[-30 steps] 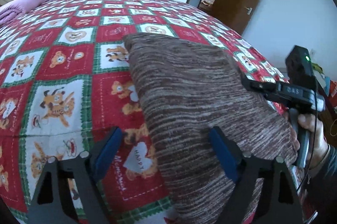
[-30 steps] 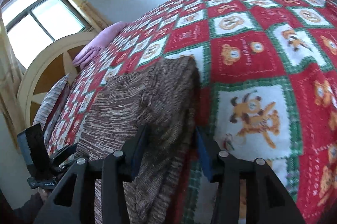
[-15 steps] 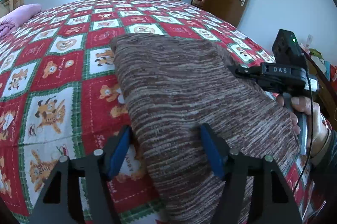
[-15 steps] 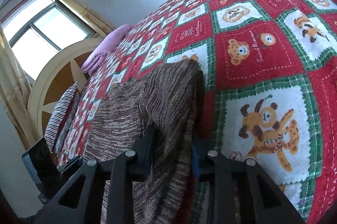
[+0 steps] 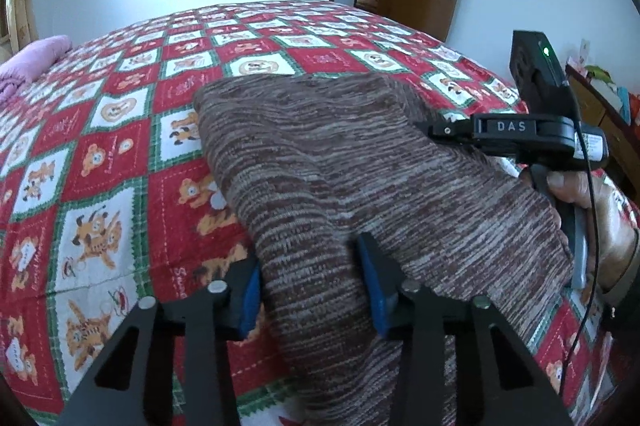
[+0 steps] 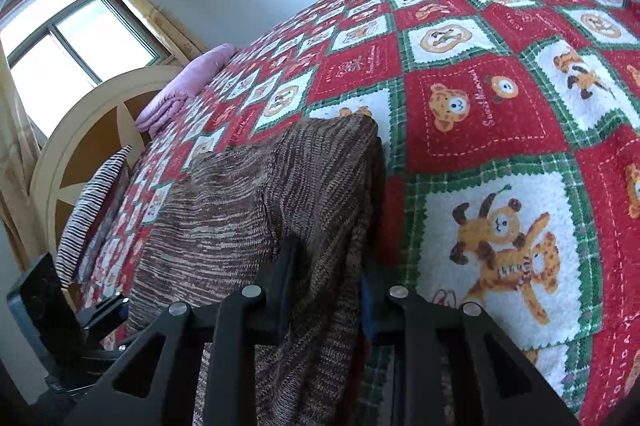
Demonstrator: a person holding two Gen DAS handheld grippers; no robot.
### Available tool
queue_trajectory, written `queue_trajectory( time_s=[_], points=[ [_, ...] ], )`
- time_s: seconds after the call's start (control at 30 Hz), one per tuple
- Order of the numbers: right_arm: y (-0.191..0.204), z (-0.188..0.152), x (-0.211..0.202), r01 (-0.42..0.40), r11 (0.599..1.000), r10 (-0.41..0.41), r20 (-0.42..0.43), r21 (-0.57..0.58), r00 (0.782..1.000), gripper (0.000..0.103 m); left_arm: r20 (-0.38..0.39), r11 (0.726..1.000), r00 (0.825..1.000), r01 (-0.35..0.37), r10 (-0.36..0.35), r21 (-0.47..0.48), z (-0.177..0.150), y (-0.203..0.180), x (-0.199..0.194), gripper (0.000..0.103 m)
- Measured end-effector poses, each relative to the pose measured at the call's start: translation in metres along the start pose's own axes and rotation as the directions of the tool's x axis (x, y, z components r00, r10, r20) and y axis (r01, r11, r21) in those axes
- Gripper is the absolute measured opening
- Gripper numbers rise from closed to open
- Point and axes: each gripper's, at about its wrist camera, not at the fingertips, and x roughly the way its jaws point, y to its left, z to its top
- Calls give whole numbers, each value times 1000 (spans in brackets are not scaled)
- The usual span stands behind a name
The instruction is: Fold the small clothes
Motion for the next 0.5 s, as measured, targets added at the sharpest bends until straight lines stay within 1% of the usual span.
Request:
queue_trajectory(
  time_s=[0.1, 0.13, 0.23, 0.37, 0.5],
  points=[
    [6, 0, -4, 35, 999, -35, 3, -17, 999, 23, -6, 999, 999, -40, 40, 4, 4, -5, -4, 32],
    [9, 0, -6, 37, 999, -37, 5, -21, 999, 19, -4, 999, 999, -52, 52, 4, 4, -7, -7, 30],
    [14, 0, -20, 12, 1000, -12, 32, -7, 999, 16, 3, 998, 998, -65, 65, 0, 3, -8, -15, 29],
    [27, -5, -36, 7, 1000, -6, 64, -14, 998, 15, 23, 998, 997, -69, 69, 2, 1, -9, -32, 28],
    [49, -14, -50, 10, 999, -7, 85, -37, 996, 15, 48, 998, 997, -67, 67, 5, -3, -11, -51, 28]
  ],
)
